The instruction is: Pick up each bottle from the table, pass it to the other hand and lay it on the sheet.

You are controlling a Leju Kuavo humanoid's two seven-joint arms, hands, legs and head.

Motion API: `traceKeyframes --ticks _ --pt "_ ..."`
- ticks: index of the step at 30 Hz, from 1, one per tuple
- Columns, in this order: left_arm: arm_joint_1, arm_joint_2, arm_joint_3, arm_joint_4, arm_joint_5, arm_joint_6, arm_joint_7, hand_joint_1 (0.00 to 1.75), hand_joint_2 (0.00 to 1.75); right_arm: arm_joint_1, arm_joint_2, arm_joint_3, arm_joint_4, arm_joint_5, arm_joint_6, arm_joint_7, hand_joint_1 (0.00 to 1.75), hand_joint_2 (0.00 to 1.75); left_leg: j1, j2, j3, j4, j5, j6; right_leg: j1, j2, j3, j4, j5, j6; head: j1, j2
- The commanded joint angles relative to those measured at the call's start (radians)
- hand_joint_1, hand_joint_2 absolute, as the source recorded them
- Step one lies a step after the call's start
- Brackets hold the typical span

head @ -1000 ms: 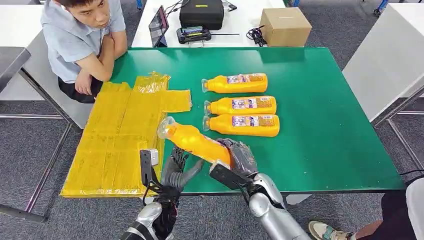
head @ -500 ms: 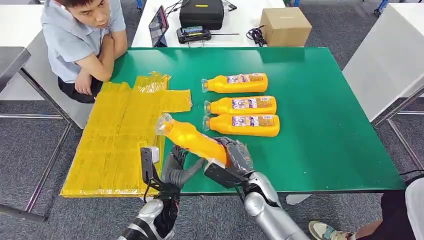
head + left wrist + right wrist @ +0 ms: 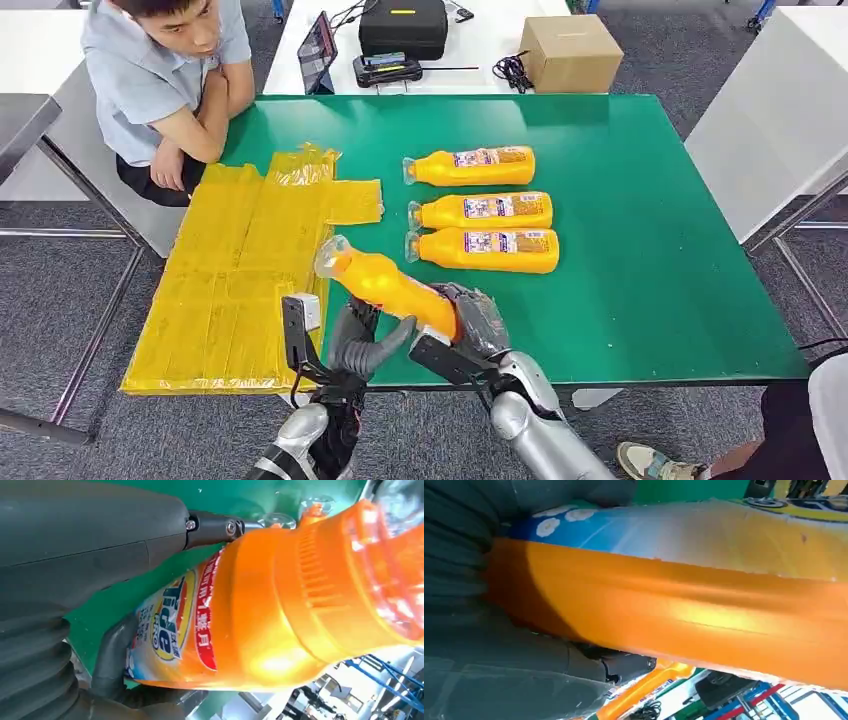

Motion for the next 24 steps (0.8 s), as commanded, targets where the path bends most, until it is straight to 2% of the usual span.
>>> traceKeyframes --ticks 1,8,17,21,22,23,24 --pt "-0.041 0.022 -0.038 0.058 0.028 -0.016 0.026 0.0 1.75 -0.058 0.025 0.033 0.105 0.007 -0.008 0.0 1.34 1.75 0.001 0.002 0.004 0.0 -0.002 -0.002 0.002 0.001 0.004 -0.001 -0.001 -0.003 0.0 0.0" --pt "-0.087 0.002 -0.032 0.148 0.046 -0.003 0.023 0.0 1.75 -0.068 0.042 0.073 0.097 0.01 0.002 -0.003 1.34 1.75 0.001 0.002 0.003 0.0 -0.001 -0.002 0.002 0.001 0.003 0.0 -0.001 -0.002 0.0 0.0" --pt "-0.109 -0.009 -0.009 0.167 0.06 0.018 -0.008 0.0 1.75 -0.063 0.046 0.112 0.116 0.027 -0.004 0.013 1.36 1.75 0.001 0.001 0.003 0.0 -0.002 -0.002 0.002 0.001 0.003 0.0 -0.001 -0.002 0.0 0.0" --pt "-0.111 -0.011 0.0 0.163 0.055 0.035 -0.028 0.0 1.75 -0.058 0.047 0.123 0.124 0.025 0.0 0.013 1.29 1.75 0.001 0.0 0.002 0.0 -0.001 -0.001 0.001 0.0 0.002 -0.001 -0.001 -0.002 0.0 0.0" --pt "-0.109 -0.01 0.001 0.158 0.05 0.04 -0.036 0.24 1.75 -0.055 0.045 0.121 0.126 0.021 -0.002 0.015 1.29 1.75 0.002 0.001 0.004 0.001 -0.002 -0.002 0.002 0.0 0.004 0.0 -0.001 -0.003 0.0 0.0" --pt "-0.104 -0.009 0.001 0.148 0.043 0.046 -0.045 1.52 1.75 -0.05 0.042 0.119 0.127 0.021 -0.009 0.017 1.31 1.75 0.001 0.001 0.003 0.0 -0.001 -0.002 0.001 0.0 0.003 0.0 -0.001 -0.002 0.0 0.0" --pt "-0.098 -0.007 0.003 0.137 0.04 0.048 -0.049 1.61 1.75 -0.047 0.038 0.117 0.128 0.02 -0.014 0.015 1.33 1.75 0.001 0.0 0.002 0.0 -0.001 -0.001 0.001 0.0 0.002 -0.001 -0.001 -0.002 0.0 0.0"
